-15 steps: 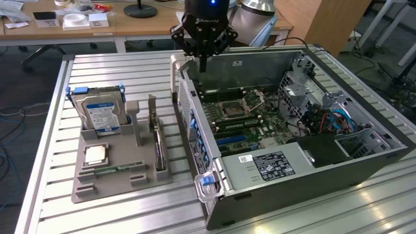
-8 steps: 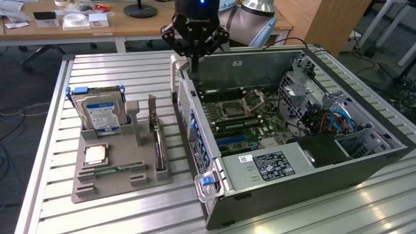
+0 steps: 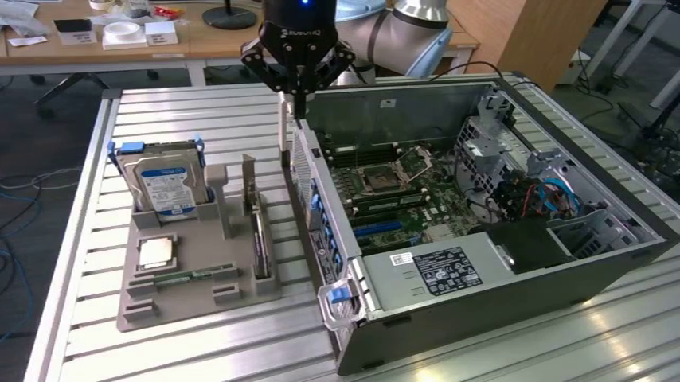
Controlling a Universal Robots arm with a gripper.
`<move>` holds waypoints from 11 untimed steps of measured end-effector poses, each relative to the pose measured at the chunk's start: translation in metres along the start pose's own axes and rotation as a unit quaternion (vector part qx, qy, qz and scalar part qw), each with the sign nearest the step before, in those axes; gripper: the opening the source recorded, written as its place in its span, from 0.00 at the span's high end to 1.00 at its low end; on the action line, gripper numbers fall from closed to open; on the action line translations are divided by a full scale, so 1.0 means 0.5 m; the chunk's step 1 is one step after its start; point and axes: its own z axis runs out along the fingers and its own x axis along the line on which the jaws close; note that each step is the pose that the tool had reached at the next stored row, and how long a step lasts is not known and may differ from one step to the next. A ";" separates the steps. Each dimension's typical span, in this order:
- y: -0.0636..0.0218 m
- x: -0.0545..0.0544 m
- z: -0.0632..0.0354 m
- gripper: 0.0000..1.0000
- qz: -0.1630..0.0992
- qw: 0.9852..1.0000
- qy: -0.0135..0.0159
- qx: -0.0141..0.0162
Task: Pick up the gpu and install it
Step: 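Reach for the gpu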
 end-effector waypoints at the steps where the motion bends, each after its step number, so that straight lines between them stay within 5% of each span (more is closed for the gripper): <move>1: 0.000 0.005 0.000 0.89 0.000 1.000 0.000 0.000; 11: 0.001 0.056 0.000 0.89 0.000 1.000 0.000 0.000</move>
